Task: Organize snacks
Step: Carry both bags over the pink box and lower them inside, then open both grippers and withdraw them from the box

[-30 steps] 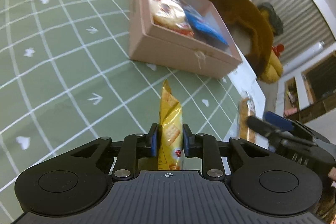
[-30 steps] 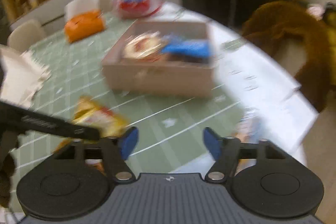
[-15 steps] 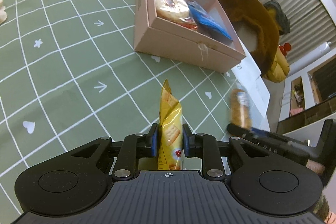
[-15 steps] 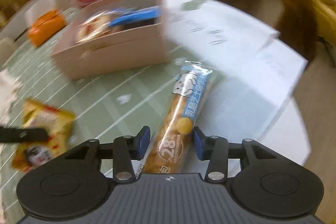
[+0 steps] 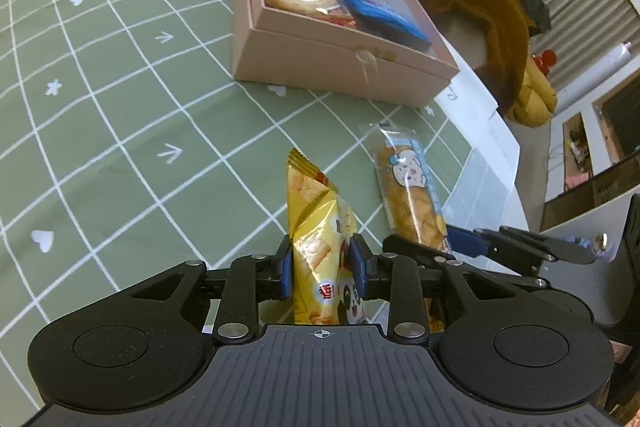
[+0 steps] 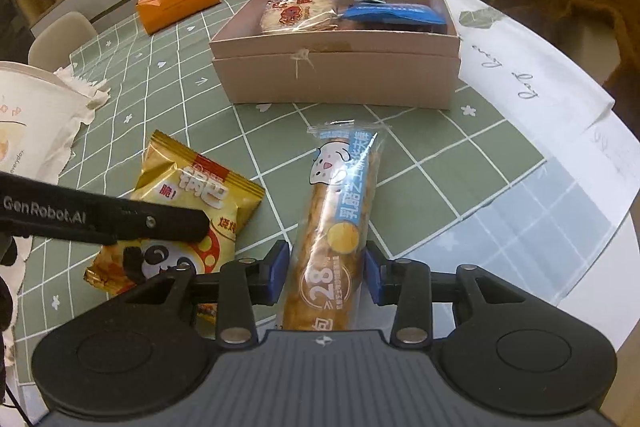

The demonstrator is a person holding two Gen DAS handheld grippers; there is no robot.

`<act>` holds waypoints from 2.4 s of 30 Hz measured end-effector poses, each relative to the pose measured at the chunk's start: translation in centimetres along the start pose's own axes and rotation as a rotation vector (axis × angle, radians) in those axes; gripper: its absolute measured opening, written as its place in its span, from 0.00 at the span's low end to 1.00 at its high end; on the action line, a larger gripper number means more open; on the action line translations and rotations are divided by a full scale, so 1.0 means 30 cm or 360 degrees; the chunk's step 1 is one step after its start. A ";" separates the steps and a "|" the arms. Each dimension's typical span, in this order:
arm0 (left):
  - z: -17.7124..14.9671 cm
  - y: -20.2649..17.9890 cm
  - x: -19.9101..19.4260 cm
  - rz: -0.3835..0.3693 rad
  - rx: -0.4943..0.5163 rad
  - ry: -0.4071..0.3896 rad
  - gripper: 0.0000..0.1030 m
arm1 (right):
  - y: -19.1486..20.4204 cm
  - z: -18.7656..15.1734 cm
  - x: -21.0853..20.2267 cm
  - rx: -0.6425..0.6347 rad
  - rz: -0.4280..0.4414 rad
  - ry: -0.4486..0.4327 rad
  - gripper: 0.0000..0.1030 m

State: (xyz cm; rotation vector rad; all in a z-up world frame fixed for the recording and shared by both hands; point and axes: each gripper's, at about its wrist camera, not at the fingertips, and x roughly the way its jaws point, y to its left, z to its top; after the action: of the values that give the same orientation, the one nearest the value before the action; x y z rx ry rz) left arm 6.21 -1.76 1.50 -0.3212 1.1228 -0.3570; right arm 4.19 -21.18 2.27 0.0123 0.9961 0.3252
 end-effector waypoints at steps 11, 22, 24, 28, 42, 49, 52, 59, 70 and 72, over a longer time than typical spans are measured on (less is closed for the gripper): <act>0.023 -0.004 -0.085 -0.0259 -0.0105 -0.0176 0.25 | -0.035 0.076 -0.103 0.0053 0.0066 -0.0094 0.25; 0.429 -0.134 -0.531 -0.0333 0.0142 -0.0748 0.25 | -0.017 0.491 -0.558 -0.0113 0.0038 -0.0722 0.25; 0.492 -0.149 -0.535 -0.0317 0.0170 -0.0762 0.25 | -0.027 0.574 -0.574 -0.0101 0.0030 -0.0749 0.25; 0.595 -0.124 -0.436 -0.0376 0.0100 -0.0709 0.26 | -0.053 0.702 -0.536 -0.0038 0.0014 -0.0720 0.25; 0.507 0.150 -0.057 -0.0137 -0.0268 -0.0426 0.29 | -0.091 0.796 -0.034 0.0085 -0.0081 -0.0306 0.25; 0.414 0.164 -0.078 -0.0065 -0.0294 -0.0429 0.29 | -0.022 0.742 0.192 -0.0010 -0.0214 -0.0236 0.25; 0.384 0.146 -0.086 -0.0053 -0.0249 -0.0420 0.29 | -0.014 0.698 0.280 0.0022 -0.0192 -0.0136 0.26; 0.322 0.138 -0.114 -0.0062 -0.0274 -0.0462 0.29 | 0.001 0.681 0.228 -0.0055 -0.0146 -0.0172 0.38; 0.101 0.098 -0.156 0.0205 -0.0062 -0.0486 0.29 | -0.083 0.447 -0.102 0.0150 -0.0122 -0.0448 0.69; 0.030 0.076 -0.129 0.0281 0.0012 -0.0455 0.29 | -0.072 0.356 -0.097 0.0180 -0.0115 -0.0416 0.70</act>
State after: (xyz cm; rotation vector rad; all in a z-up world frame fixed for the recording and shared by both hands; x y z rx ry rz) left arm 5.80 2.03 4.04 -0.2550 0.8612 -0.1526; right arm 12.14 -22.57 10.16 0.1183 0.7526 0.1944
